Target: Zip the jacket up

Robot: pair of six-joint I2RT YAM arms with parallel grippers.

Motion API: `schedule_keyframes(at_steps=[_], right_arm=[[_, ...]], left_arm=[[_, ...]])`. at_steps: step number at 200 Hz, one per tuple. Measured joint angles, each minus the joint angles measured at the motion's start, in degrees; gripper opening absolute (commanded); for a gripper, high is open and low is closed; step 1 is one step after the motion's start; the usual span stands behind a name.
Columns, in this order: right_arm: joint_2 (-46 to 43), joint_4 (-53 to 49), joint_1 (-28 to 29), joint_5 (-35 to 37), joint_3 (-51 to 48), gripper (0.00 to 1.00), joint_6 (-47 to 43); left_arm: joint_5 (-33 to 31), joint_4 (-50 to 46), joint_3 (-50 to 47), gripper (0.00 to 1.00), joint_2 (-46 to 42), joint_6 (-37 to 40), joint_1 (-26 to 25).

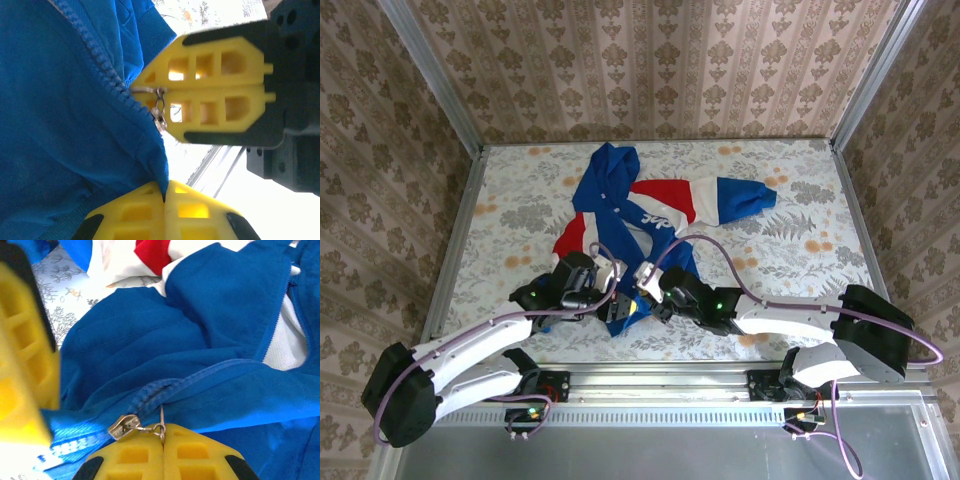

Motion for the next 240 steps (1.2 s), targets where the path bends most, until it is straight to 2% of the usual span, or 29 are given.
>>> schedule_keyframes(at_steps=[74,125,240], right_arm=[[0.0,-2.93,-1.81,-0.11,2.47,0.0,0.96],[0.07,-4.59,-5.6,-0.66,5.14,0.0,0.96],[5.81,-6.97,-14.08,-3.37,11.32,0.0,-0.81]], left_arm=[[-1.77,-1.92,2.03,0.0,0.11,0.39,-0.74],[-4.79,-3.78,3.89,0.0,-0.17,0.59,-0.74],[-6.23,-5.7,3.58,0.0,-1.18,-1.16,-1.95]])
